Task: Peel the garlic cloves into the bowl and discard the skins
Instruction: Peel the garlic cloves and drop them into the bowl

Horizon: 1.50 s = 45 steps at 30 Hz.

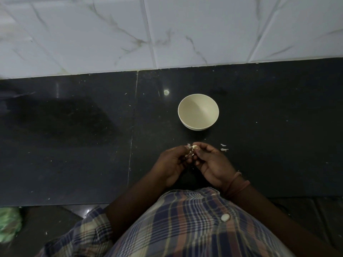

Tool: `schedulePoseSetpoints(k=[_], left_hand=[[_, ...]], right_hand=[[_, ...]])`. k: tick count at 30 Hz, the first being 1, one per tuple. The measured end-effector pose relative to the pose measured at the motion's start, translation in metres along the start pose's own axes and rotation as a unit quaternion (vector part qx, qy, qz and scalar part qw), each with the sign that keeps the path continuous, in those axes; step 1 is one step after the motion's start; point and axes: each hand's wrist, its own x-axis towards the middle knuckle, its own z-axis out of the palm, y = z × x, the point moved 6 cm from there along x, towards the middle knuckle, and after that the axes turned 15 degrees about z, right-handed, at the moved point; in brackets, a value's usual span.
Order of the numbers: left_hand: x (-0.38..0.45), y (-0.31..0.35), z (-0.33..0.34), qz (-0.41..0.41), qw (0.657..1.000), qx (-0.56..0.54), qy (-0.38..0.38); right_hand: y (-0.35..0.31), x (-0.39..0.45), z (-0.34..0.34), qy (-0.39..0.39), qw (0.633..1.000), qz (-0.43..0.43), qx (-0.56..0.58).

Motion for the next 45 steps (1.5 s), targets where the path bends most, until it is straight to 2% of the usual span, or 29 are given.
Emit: schedulePoseSetpoints(k=[6,11,15,23,28,33,37,45], left_hand=[[0.002,-0.009,-0.012,-0.027,0.999,0.003,0.034],[0.001,-0.009,-0.025,-0.013,0.995,0.084,0.044],[0.003,-0.002,-0.035,0.042,0.971,0.227,0.055],[0.009,0.012,-0.025,0.116,0.932,0.341,0.037],[0.011,0.009,-0.021,0.106,0.945,0.309,0.010],[0.004,0.011,-0.013,0.138,0.953,0.268,-0.016],[0.000,0.015,-0.011,0.163,0.958,0.237,-0.004],[-0.012,0.024,0.000,0.218,0.944,0.245,-0.031]], right_hand=[[0.008,0.003,0.002,-0.020,0.992,0.061,0.112],[0.006,0.005,0.002,-0.029,0.982,0.078,0.169],[0.009,0.004,0.004,-0.010,0.986,0.084,0.143],[0.007,0.008,-0.005,0.021,0.994,0.052,0.091],[0.005,0.006,-0.007,0.044,0.997,0.014,0.069],[0.002,0.003,-0.007,0.062,0.997,0.001,0.045],[0.000,0.000,-0.005,0.072,0.997,-0.004,0.027],[-0.002,-0.003,0.001,0.064,0.997,-0.010,0.048]])
